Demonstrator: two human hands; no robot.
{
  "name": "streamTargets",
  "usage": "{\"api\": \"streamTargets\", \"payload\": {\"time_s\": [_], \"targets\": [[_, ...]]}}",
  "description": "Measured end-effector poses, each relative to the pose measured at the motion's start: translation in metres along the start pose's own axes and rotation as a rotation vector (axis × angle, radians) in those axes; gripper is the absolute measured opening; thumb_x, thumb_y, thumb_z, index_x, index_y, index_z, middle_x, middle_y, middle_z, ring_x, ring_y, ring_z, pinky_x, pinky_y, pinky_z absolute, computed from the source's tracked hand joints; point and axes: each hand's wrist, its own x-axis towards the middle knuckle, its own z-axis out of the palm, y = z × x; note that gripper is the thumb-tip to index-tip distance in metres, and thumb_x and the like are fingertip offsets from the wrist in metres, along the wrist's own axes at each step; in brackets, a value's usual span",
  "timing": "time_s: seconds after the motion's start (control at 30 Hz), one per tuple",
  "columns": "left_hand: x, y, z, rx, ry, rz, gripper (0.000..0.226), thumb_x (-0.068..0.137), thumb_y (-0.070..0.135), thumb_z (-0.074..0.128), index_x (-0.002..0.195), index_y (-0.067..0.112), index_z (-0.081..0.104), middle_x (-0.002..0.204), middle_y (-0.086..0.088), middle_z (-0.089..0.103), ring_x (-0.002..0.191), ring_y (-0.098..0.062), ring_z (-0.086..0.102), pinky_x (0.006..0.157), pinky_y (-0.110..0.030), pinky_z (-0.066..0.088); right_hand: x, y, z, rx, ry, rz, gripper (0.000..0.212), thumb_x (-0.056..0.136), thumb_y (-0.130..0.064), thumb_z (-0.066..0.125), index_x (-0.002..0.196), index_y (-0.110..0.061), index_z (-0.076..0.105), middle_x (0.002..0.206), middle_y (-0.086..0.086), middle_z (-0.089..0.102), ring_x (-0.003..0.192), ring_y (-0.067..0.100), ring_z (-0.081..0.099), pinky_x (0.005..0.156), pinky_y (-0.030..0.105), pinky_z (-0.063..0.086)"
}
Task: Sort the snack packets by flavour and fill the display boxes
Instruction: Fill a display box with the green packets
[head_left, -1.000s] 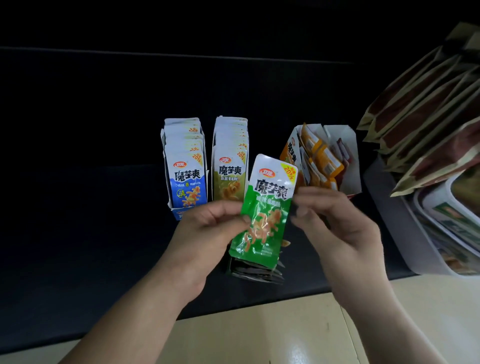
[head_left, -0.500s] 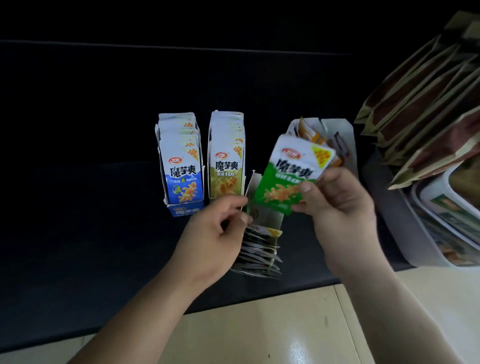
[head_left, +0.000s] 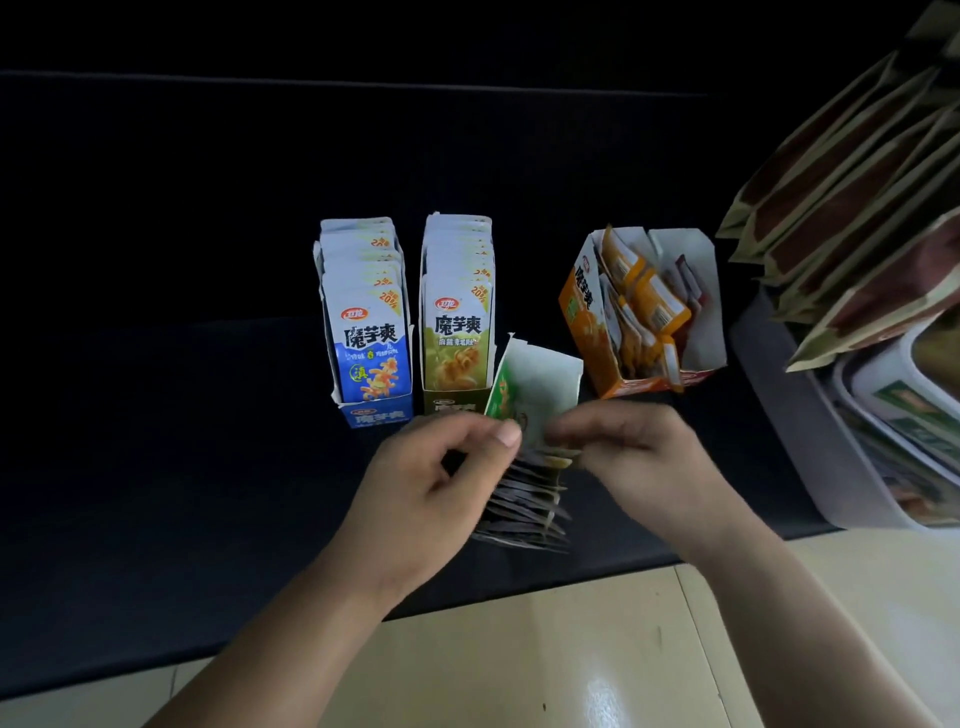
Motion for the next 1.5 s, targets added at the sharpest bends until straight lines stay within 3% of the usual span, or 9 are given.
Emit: {"api": "streamTargets", "payload": {"time_s": [0.17,0.37,0.63,0.8,0.93,1.07,1.2,1.4,1.5], "targets": [[0.007,-0.012,0.006,0.067,0.067,0.021,0.012,0.092,0.016,0.075,0.087,0.026,0.08,0.095,0.01,0.067,0.088,-0.011,0.067,0.079,-0.023,0.054,0.023,-0.024,-0.005,-0.034,0.089,-0.013,0.007,0.092,-0.032,0.077,0.093,-0.025,0.08,0.076,-0.01,0.075,0.067,0.001,0.067,0.058,0.014,0.048],[0.003,-0.014,0.006,-0.006,0.094,-0.054,0.017,0.089,0.013,0.078,0.08,0.028,0.078,0.087,0.01,0.067,0.074,-0.005,0.064,0.068,-0.016,0.049,0.051,-0.046,0.021,-0.347,-0.113,0.192,0.051,0.081,-0.069,0.075,0.085,-0.018,0.077,0.053,0.005,0.067,0.043,0.014,0.065,0.045,0.025,0.047],[-0.004,-0.011,0.005,-0.116,0.084,-0.121,0.002,0.087,0.026,0.081,0.088,0.027,0.079,0.083,0.005,0.073,0.074,-0.01,0.068,0.066,-0.016,0.053,0.055,-0.047,0.035,-0.105,0.02,0.354,0.023,0.093,-0.012,0.069,0.098,0.01,0.07,0.045,0.008,0.046,0.027,0.012,0.043,0.036,0.016,0.034],[-0.003,-0.01,0.007,-0.111,0.092,-0.112,0.005,0.085,0.022,0.084,0.084,0.025,0.08,0.075,0.008,0.07,0.066,-0.002,0.062,0.061,-0.013,0.048,0.039,-0.043,0.041,-0.008,0.095,0.325,0.011,0.089,-0.024,0.08,0.083,-0.016,0.075,0.05,0.006,0.063,0.035,0.01,0.054,0.051,0.029,0.056],[-0.001,-0.013,0.004,-0.058,0.113,-0.092,0.006,0.087,0.025,0.081,0.082,0.024,0.079,0.081,0.004,0.072,0.073,-0.012,0.067,0.066,-0.02,0.054,0.025,-0.045,0.026,0.079,0.168,0.235,0.016,0.092,-0.024,0.079,0.081,-0.015,0.071,0.066,0.008,0.066,0.042,0.012,0.057,0.043,0.023,0.048],[0.003,-0.011,0.003,-0.017,0.072,-0.088,0.031,0.097,0.035,0.068,0.075,0.013,0.072,0.07,0.004,0.062,0.064,-0.009,0.056,0.061,-0.027,0.047,0.004,-0.036,0.012,0.279,0.31,0.091,0.018,0.095,-0.018,0.068,0.089,-0.005,0.056,0.097,0.026,0.065,0.094,0.043,0.069,0.081,0.06,0.06],[0.01,0.006,0.005,-0.097,0.085,-0.148,0.01,0.096,0.03,0.071,0.09,0.026,0.077,0.075,0.012,0.071,0.068,0.0,0.061,0.066,-0.009,0.046,-0.012,-0.036,0.007,0.65,0.384,0.004,0.012,0.106,-0.007,0.053,0.099,0.003,0.05,0.105,0.024,0.071,0.099,0.03,0.076,0.076,0.037,0.065],[0.017,0.026,0.008,-0.318,0.076,-0.187,0.018,0.09,0.026,0.076,0.108,0.027,0.074,0.097,0.008,0.08,0.095,-0.007,0.075,0.083,-0.02,0.053,-0.012,-0.03,0.01,0.885,0.361,0.008,0.002,0.104,-0.006,0.054,0.103,-0.005,0.053,0.104,0.018,0.073,0.105,0.037,0.074,0.08,0.04,0.064],[0.024,0.029,0.003,-0.402,0.161,-0.169,0.023,0.089,0.018,0.077,0.11,0.027,0.072,0.096,0.002,0.079,0.087,-0.007,0.073,0.071,-0.024,0.051,-0.011,-0.025,0.014,0.851,0.358,0.052,0.011,0.1,0.001,0.059,0.111,0.001,0.054,0.103,0.018,0.076,0.101,0.037,0.075,0.076,0.04,0.065]]}}
